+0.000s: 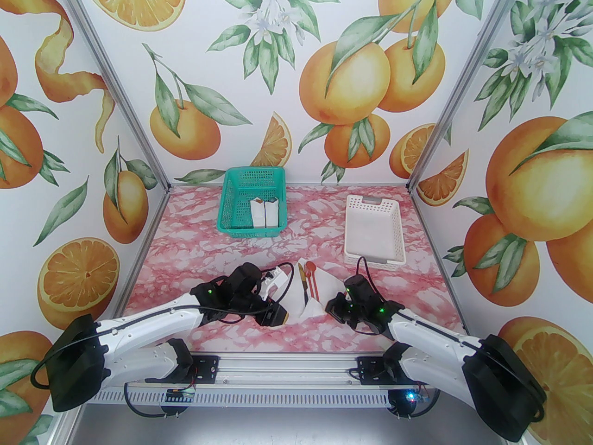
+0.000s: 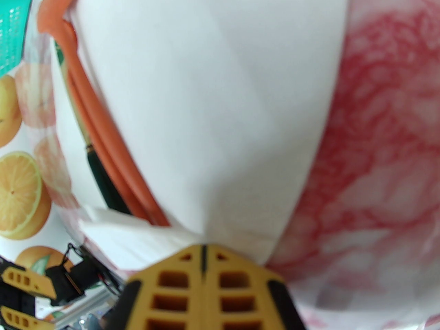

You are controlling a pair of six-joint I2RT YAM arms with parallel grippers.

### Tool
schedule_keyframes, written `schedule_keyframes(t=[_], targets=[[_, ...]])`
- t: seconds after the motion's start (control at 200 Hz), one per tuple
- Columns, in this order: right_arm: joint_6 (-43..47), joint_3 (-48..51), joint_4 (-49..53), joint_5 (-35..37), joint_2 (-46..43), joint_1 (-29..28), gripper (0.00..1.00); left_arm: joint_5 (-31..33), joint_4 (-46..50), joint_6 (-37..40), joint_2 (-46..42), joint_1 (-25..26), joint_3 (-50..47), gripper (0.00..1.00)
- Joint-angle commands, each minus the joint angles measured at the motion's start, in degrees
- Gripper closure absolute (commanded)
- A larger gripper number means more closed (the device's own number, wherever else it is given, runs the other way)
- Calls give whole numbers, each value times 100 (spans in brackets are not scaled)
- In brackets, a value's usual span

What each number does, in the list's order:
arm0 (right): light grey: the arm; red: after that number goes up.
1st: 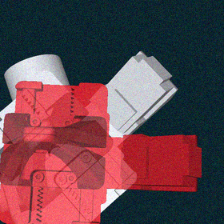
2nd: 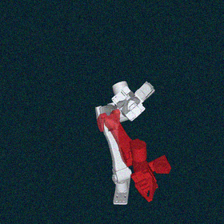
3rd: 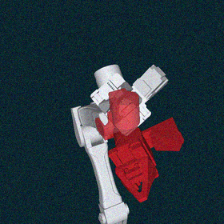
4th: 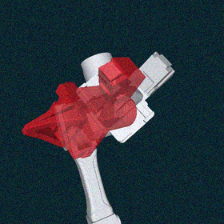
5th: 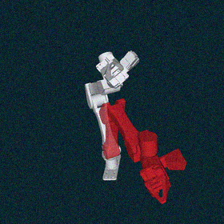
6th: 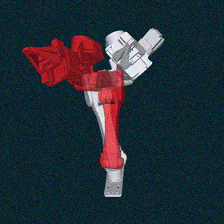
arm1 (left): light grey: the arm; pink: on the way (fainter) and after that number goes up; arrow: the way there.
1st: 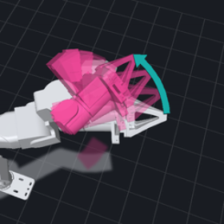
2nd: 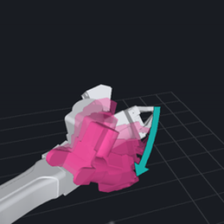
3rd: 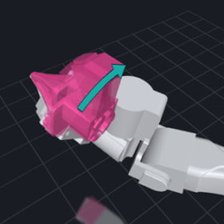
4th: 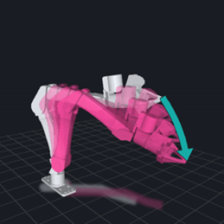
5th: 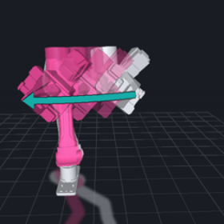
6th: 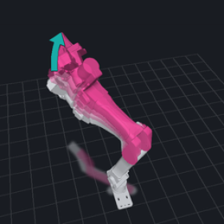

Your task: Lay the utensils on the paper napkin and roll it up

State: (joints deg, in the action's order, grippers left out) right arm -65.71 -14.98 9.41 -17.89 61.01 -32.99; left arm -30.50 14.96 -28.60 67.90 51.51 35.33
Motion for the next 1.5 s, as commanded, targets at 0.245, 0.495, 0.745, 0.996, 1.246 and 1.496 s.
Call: schedule_keyframes(t=[0.245, 0.495, 0.745, 0.996, 1.246, 1.496], targets=[[133, 31, 450, 277, 103, -54, 99, -431, -371, -219, 444, -27, 99, 71], [142, 13, 544, 312, 69, -54, 99, -570, -661, -176, 929, -27, 209, 76], [138, -5, 527, 334, 95, -53, 99, -1098, -890, 25, 1715, -20, 568, 81], [146, -44, 465, 365, 156, -50, 99, -1072, -1013, 42, 2386, 70, 950, 84], [210, -127, 465, 334, 350, -52, 99, -1144, -1116, 35, 2943, 183, 1225, 85], [217, -163, 492, 357, 346, -53, 99, -819, -978, -20, 3205, 187, 1423, 87]])
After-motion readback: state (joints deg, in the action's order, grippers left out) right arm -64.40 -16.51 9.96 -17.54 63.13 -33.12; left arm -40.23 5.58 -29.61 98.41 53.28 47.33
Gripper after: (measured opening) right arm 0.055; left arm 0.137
